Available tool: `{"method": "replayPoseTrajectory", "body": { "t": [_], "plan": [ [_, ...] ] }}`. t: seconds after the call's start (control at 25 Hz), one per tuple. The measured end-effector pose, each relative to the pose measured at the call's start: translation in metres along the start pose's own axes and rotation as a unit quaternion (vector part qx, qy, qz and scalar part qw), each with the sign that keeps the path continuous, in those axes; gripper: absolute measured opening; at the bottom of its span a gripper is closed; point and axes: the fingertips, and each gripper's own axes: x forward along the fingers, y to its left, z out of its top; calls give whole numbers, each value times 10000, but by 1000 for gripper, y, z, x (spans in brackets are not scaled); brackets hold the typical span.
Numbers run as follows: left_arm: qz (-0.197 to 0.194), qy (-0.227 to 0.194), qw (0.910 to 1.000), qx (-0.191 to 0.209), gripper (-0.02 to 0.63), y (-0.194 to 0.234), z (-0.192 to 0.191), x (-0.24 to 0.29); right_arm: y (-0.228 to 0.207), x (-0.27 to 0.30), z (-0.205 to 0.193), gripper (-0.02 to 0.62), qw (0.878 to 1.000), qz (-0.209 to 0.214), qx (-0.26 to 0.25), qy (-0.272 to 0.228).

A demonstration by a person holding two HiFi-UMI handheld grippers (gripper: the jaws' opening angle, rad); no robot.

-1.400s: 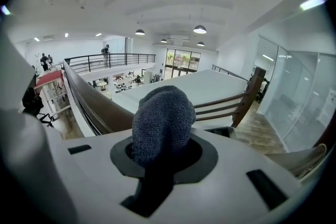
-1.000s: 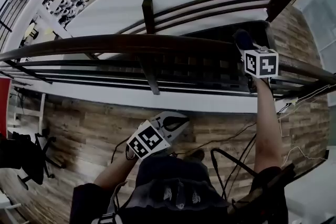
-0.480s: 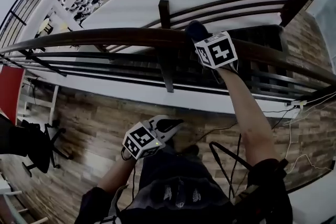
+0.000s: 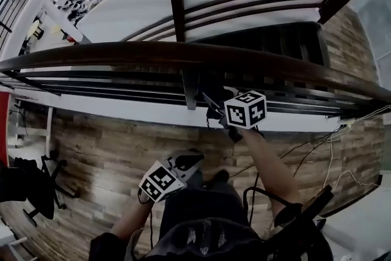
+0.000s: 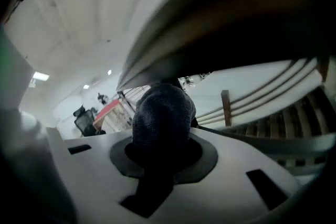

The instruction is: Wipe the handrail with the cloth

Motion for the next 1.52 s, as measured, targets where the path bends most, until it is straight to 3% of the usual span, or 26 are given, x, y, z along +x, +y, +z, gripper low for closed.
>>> {"method": "replayPoseTrajectory", "body": {
  "t": [0.08,0.16,0.4,0.52,0.64,0.88,1.12,1.24,1.4,1.52],
  "plan": [
    [-128,167,9998,44,6,13,-11,2,-31,20,-6,75,9969,-144,730,-272],
    [-174,216,9996,71,6,26,-19,2,-52,41,-8,75,9948,-373,910,-272],
    [-463,416,9980,-101,6,40,-47,13,-85,64,-12,77,9914,-1290,203,-4],
    [-606,414,9973,-28,6,36,-42,24,-89,59,-9,75,9864,-1595,-326,221],
    [-716,289,9970,-18,6,31,-32,33,-103,43,-13,75,9813,-1826,-536,273],
    [-893,263,9954,213,6,15,-15,65,-171,-51,-24,75,9644,-2565,-605,221],
    [-1218,500,9903,449,6,-21,10,123,-258,-174,-43,75,9478,-3186,-126,-102],
    [-1367,709,9856,691,6,-50,27,165,-295,-228,-51,75,9446,-3276,-12,-225],
    [-1014,1205,9823,1018,6,-93,56,239,-350,-301,-60,75,9499,-3117,-135,-205],
    [-751,1188,9854,963,6,-130,85,294,-391,-361,-72,75,9496,-3125,-250,-77]
  ]
}}
